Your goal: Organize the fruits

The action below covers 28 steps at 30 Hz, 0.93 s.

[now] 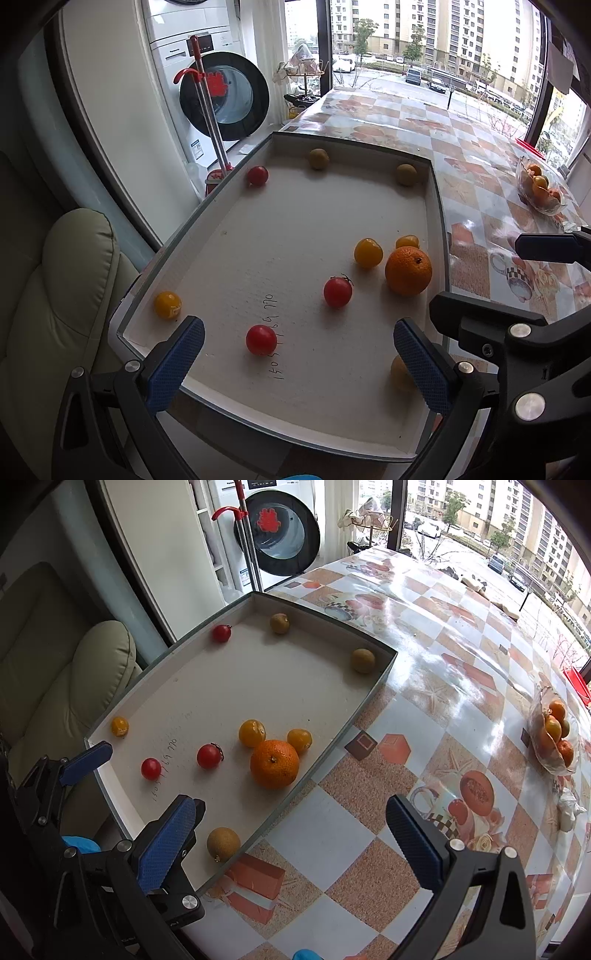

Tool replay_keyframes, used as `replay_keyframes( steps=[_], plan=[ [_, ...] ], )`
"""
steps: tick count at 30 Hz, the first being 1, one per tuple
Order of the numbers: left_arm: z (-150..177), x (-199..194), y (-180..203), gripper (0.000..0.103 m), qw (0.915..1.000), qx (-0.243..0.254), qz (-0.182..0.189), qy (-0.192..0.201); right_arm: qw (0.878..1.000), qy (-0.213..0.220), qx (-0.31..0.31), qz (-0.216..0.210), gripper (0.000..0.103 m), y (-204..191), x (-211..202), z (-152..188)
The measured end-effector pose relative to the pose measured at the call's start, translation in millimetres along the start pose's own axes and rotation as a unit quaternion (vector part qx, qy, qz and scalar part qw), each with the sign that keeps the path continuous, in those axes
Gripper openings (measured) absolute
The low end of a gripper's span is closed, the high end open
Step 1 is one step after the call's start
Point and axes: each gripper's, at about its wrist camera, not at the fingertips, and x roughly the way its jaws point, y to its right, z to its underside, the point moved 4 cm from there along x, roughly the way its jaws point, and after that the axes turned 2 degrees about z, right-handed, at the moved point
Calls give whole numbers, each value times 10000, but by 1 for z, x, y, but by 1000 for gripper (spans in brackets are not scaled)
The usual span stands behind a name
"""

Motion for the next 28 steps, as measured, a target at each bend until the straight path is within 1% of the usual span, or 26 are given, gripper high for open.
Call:
replay_keyframes(
  steps=[17, 23, 28],
  plan=[
    [1, -2, 0, 103, 9999, 64, -81, -23, 10000, -24, 7, -23, 103, 0, 5, -1],
    [2, -2, 2, 103, 9999, 101, -88, -26, 10000, -6, -41, 39, 103, -1, 6, 0],
    [3, -7, 6, 103, 9995, 245, -142, 136, 10000, -6, -47, 32, 103, -1, 5, 1]
  ],
)
